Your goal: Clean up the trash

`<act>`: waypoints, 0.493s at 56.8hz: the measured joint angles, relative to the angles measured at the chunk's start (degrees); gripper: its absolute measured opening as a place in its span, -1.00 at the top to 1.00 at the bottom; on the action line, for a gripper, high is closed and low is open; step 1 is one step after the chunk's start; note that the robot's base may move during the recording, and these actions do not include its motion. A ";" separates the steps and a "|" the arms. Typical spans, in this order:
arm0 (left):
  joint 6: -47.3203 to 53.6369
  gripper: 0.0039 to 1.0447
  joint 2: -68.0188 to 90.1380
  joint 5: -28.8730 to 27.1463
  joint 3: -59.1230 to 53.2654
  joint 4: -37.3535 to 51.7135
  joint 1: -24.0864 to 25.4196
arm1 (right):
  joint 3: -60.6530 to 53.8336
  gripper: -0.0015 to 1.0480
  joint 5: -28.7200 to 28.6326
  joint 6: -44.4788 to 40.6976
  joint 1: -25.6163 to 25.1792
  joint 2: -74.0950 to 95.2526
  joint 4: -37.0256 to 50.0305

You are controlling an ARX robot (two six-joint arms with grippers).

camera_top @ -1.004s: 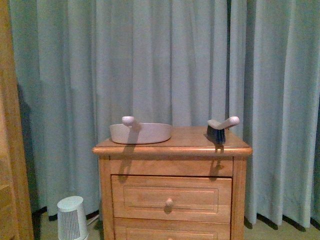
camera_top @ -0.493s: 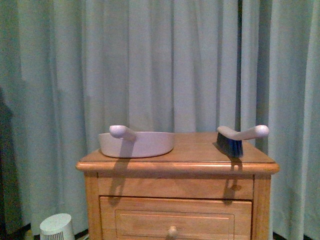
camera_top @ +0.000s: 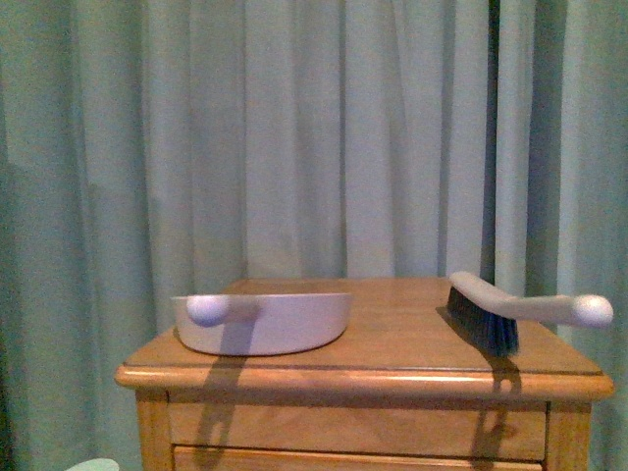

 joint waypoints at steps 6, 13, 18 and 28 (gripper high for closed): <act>0.00 -0.86 0.00 0.04 0.00 0.00 0.00 | 0.00 -0.86 0.02 0.02 0.02 0.00 0.00; 0.00 -0.86 0.00 -0.02 0.00 0.00 0.00 | 0.00 -0.86 0.02 0.00 0.02 0.02 0.00; 0.00 -0.86 0.00 0.00 0.00 0.00 0.00 | 0.00 -0.86 0.02 0.00 0.02 0.02 0.00; -4.61 -0.86 7.93 9.33 3.78 -6.56 1.55 | 0.00 -0.86 0.02 0.00 0.02 0.02 0.00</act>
